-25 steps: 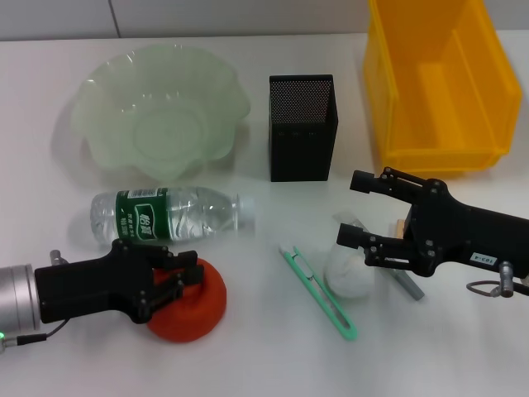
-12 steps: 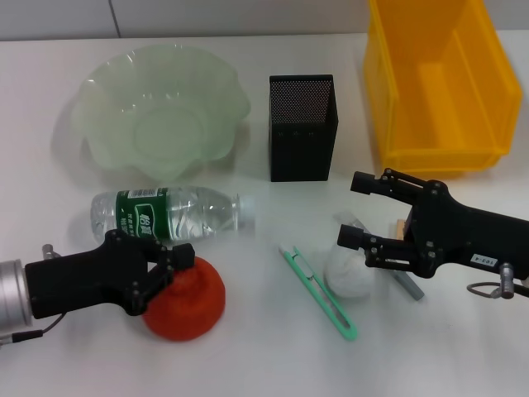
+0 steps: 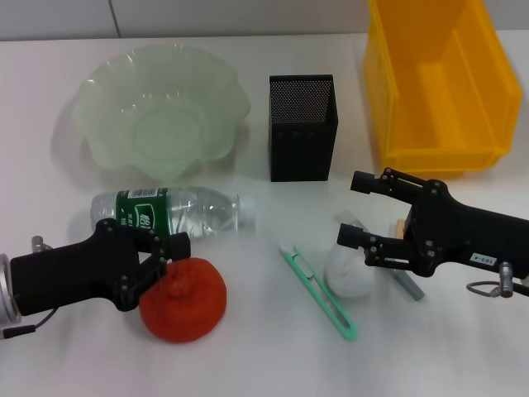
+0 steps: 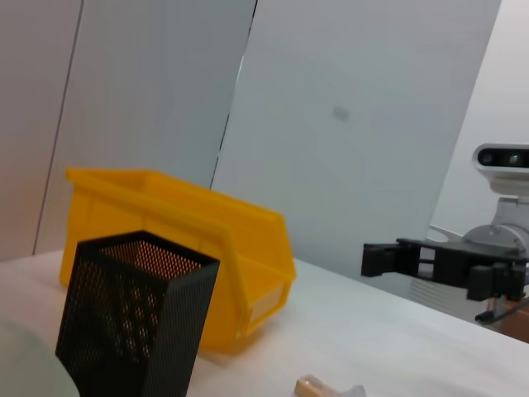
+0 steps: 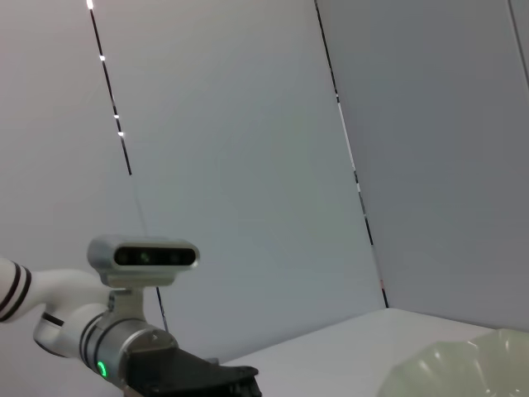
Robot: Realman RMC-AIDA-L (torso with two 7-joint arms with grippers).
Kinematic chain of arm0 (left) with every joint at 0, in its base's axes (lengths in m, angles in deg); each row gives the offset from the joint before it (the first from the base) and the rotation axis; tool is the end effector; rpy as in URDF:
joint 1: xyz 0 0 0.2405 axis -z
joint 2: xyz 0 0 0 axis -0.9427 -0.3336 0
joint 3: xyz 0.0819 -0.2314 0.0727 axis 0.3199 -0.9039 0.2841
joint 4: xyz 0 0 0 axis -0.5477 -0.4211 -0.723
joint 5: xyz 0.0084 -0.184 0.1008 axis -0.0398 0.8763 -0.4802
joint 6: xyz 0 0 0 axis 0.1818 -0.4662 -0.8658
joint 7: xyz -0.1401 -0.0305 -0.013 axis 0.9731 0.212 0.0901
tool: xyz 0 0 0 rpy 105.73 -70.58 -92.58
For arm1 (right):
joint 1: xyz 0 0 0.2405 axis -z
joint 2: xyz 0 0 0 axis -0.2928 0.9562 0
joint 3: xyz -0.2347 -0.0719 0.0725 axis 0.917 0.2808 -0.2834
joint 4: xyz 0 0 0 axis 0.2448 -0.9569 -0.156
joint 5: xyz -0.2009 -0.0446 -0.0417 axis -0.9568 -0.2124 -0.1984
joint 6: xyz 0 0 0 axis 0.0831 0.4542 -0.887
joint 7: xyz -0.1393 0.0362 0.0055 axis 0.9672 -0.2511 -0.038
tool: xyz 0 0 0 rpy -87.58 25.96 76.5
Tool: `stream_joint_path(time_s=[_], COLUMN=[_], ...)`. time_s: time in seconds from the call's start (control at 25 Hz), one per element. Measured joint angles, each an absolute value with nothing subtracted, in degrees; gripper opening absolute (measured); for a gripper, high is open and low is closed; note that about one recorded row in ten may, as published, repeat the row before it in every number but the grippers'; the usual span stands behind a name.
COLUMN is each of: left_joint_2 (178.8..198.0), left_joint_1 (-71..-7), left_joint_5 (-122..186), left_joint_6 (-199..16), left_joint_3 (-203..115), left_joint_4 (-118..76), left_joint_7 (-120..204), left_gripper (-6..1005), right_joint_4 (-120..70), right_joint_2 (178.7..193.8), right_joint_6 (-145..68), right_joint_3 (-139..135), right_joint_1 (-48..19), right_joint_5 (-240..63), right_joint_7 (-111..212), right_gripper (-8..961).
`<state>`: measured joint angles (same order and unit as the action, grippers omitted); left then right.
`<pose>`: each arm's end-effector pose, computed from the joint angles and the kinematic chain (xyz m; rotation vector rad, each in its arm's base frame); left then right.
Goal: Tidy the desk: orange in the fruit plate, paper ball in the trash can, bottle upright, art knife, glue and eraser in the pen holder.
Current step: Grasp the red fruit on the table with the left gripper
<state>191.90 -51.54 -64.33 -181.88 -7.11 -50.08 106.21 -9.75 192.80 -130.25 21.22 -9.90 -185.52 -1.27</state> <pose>-0.3015 0.2514 -0.0115 -2.7141 -0.5965 -0.8970 0.2689 0.2693 -0.0298 -2.6506 0.4514 1.1239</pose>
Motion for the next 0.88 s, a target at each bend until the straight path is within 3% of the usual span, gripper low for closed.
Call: stream_joint_path(time_s=[0.36,0.68,0.88], left_joint_2=[192.03,191.81,191.72], left_joint_1=[-51.7,-52.5,-53.2], left_joint_5=[-64.2,-64.2,-64.7], left_joint_6=[-179.9,-180.1,-179.6], left_joint_3=[-7.4,-7.5,-7.3], left_joint_4=[-48.6,-47.9,-48.2], left_joint_7=[102.7,101.0,101.1], left_gripper=[21,205,375], right_joint_4=[-9.5,-9.4,-9.6], right_joint_2=[192.80,192.80,192.80], right_joint_6=[-129.7,-129.2,-129.1], right_joint_3=[21.2,21.2,21.2], right_joint_1=[-10.0,-10.2,-10.7], right_joint_5=[-185.5,-185.5,-185.5], right_joint_7=[-1.3,-1.3,-1.3], right_gripper=[822,821,820])
